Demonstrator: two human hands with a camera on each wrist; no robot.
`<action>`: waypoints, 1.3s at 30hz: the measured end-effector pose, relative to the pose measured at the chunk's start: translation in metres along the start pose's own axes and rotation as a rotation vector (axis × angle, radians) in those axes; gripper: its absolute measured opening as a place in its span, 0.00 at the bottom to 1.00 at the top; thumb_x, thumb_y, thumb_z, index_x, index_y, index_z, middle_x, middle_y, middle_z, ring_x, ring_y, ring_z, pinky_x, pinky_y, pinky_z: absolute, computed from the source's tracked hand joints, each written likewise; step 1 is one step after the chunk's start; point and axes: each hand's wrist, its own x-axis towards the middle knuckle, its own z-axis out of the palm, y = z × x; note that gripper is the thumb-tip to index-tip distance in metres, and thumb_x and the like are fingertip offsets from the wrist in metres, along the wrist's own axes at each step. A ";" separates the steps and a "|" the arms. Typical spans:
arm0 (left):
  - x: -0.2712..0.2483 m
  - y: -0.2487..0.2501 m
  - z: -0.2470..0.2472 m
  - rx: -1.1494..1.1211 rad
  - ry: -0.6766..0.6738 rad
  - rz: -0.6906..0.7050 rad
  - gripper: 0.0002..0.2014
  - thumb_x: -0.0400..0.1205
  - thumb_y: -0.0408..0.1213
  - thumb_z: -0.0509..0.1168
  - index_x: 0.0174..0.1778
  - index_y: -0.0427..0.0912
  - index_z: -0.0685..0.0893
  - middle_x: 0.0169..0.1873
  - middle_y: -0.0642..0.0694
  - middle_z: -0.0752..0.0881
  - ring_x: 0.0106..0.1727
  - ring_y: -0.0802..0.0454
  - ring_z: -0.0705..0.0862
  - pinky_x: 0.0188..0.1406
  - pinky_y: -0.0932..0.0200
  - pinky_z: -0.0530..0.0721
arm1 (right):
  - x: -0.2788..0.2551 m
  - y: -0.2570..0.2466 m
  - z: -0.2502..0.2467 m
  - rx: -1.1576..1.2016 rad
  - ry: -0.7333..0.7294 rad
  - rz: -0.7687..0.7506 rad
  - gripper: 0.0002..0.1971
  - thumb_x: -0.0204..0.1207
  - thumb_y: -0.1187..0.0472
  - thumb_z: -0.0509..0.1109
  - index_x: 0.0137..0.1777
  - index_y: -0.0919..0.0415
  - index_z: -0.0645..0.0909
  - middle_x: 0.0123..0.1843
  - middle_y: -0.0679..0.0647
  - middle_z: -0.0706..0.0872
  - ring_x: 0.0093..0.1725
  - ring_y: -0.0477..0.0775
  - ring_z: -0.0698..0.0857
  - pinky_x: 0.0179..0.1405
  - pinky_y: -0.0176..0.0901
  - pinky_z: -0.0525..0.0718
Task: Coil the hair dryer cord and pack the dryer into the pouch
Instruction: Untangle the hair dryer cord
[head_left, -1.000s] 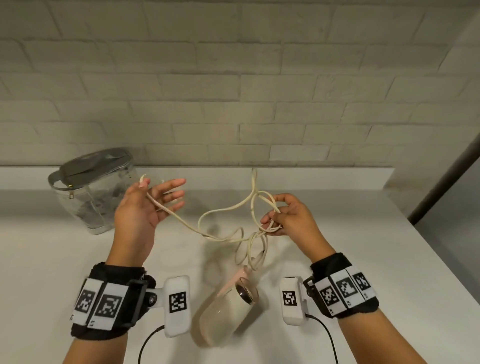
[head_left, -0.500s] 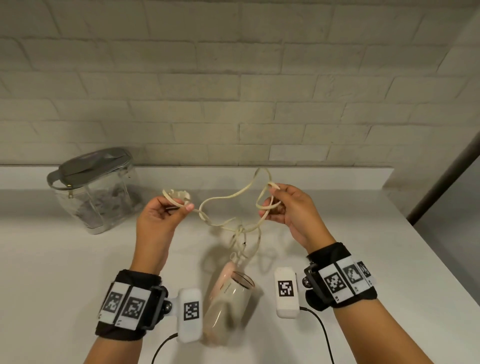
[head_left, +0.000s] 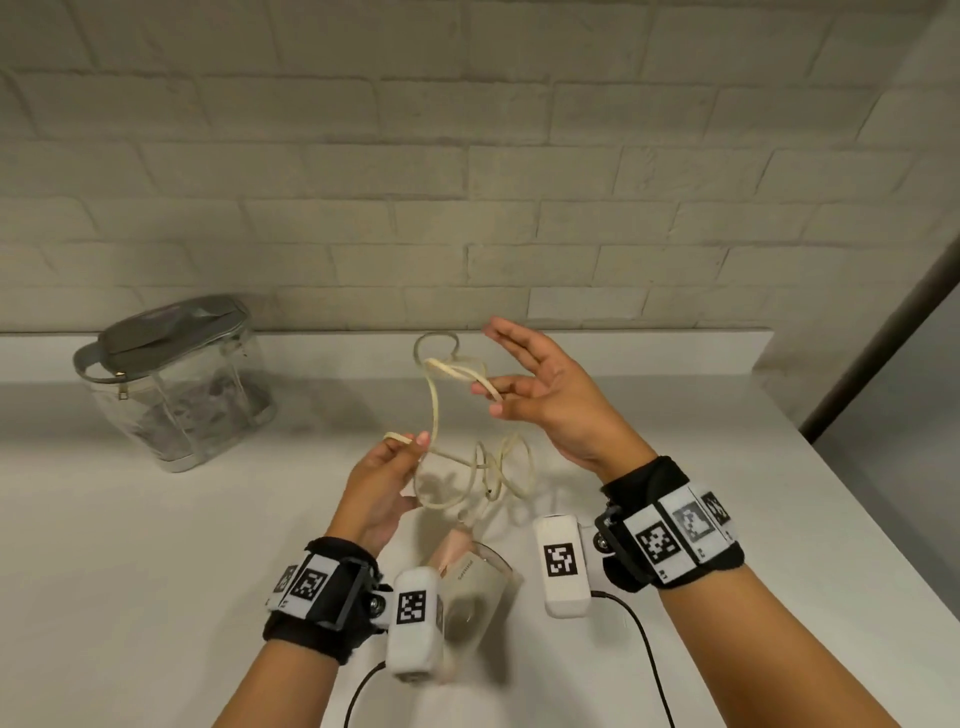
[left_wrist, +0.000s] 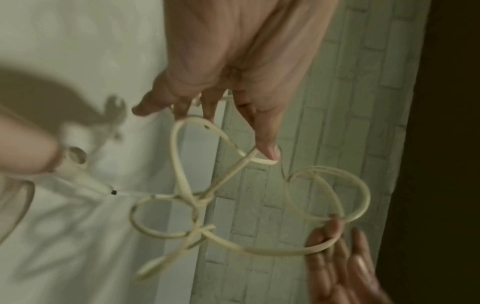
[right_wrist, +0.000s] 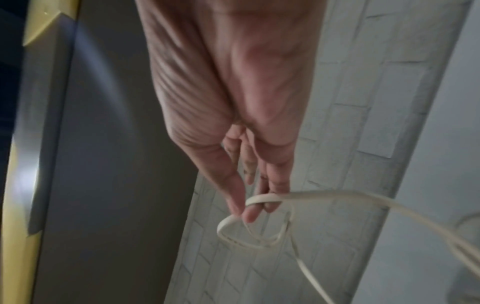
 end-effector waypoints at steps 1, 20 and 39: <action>0.000 -0.001 0.003 0.005 -0.030 -0.009 0.04 0.74 0.40 0.70 0.34 0.48 0.82 0.37 0.49 0.80 0.46 0.49 0.79 0.40 0.51 0.81 | 0.004 -0.003 0.001 -0.015 0.020 -0.025 0.36 0.67 0.86 0.65 0.71 0.55 0.69 0.78 0.54 0.70 0.47 0.49 0.89 0.51 0.38 0.85; -0.005 -0.010 0.044 1.033 0.099 0.289 0.38 0.63 0.61 0.72 0.65 0.41 0.79 0.75 0.48 0.70 0.75 0.45 0.68 0.70 0.47 0.71 | 0.038 -0.039 -0.010 0.450 0.434 -0.081 0.15 0.71 0.85 0.61 0.44 0.64 0.76 0.37 0.54 0.70 0.42 0.57 0.83 0.42 0.50 0.91; -0.012 0.031 0.009 0.407 0.064 0.323 0.12 0.77 0.39 0.66 0.33 0.36 0.90 0.32 0.43 0.92 0.37 0.45 0.88 0.48 0.50 0.84 | -0.018 0.057 -0.065 -0.787 0.523 0.051 0.03 0.75 0.62 0.69 0.46 0.58 0.83 0.49 0.54 0.86 0.50 0.54 0.83 0.54 0.42 0.81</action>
